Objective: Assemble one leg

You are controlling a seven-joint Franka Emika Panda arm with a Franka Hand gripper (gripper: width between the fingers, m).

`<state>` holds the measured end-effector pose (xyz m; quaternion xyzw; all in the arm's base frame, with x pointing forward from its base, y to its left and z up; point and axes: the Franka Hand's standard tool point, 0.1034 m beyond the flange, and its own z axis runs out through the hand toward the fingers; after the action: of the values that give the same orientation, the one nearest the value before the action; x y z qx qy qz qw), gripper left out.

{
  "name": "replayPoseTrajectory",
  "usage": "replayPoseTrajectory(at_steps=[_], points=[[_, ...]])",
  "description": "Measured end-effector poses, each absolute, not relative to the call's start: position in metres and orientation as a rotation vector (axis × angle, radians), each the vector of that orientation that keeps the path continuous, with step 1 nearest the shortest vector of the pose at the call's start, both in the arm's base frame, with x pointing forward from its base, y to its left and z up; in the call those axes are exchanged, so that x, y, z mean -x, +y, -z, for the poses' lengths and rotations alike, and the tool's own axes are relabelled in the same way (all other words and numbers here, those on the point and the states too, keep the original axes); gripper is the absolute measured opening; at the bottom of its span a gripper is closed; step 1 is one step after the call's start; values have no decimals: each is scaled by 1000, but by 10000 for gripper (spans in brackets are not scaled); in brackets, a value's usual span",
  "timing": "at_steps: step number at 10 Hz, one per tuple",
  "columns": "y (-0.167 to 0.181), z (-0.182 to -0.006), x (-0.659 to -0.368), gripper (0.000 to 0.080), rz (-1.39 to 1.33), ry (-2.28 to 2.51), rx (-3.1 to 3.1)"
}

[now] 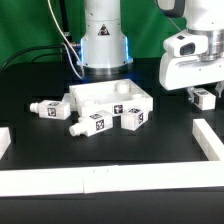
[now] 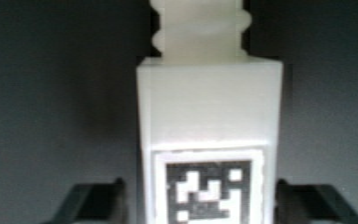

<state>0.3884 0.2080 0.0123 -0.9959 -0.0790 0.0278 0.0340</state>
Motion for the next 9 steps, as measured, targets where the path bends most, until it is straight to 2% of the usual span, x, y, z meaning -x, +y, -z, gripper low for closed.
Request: replayPoseTrajectory(at_steps=[1, 2, 4, 5, 9], points=[[196, -23, -395, 533, -133, -249, 3072], [177, -40, -410, 629, -120, -212, 3072], [143, -60, -442, 645, -116, -387, 3045], [120, -60, -464, 649, -81, -501, 3023], [124, -57, -461, 649, -89, -425, 3034]])
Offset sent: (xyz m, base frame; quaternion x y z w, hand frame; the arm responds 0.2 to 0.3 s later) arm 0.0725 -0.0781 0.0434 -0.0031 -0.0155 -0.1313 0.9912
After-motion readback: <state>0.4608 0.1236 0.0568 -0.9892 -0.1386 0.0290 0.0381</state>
